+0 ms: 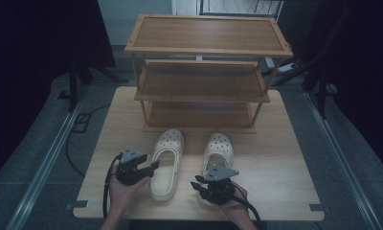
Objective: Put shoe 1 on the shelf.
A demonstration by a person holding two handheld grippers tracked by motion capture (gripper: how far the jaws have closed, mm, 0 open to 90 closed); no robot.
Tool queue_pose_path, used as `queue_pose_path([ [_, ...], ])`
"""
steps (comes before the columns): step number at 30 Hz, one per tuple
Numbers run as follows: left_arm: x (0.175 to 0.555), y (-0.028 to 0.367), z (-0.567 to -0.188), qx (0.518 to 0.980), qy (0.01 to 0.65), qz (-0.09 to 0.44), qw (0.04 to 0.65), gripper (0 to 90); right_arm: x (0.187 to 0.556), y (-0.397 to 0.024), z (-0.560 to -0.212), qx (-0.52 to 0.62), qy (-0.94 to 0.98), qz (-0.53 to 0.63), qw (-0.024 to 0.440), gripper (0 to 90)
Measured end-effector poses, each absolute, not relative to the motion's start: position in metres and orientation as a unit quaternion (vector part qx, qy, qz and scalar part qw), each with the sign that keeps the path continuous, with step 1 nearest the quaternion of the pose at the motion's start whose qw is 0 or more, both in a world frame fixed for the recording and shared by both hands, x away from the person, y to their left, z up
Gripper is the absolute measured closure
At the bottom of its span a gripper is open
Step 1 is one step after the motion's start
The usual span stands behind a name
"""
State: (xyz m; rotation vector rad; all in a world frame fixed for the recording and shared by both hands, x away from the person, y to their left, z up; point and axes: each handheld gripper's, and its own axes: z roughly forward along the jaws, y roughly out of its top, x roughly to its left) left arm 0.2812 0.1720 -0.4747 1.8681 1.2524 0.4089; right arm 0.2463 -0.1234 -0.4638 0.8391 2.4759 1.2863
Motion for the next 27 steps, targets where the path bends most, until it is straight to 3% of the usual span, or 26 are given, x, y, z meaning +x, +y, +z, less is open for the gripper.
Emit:
queue_pose_path([
  [4,0.290,0.162,-0.480,0.750,0.501,0.171,0.397,48.8,0.246,-0.124,-0.463,0.287,0.843,0.440,0.116,70.4],
  [8,0.296,0.155,-0.485,0.756,0.503,0.177,0.378,61.0,0.247,-0.125,-0.463,0.289,0.843,0.439,0.115,70.1],
  [16,0.293,0.151,-0.483,0.744,0.513,0.224,0.365,73.5,0.247,-0.125,-0.464,0.287,0.845,0.435,0.116,69.1],
  [27,0.294,0.163,-0.478,0.728,0.518,0.212,0.395,75.4,0.249,-0.128,-0.464,0.291,0.843,0.437,0.118,68.4],
])
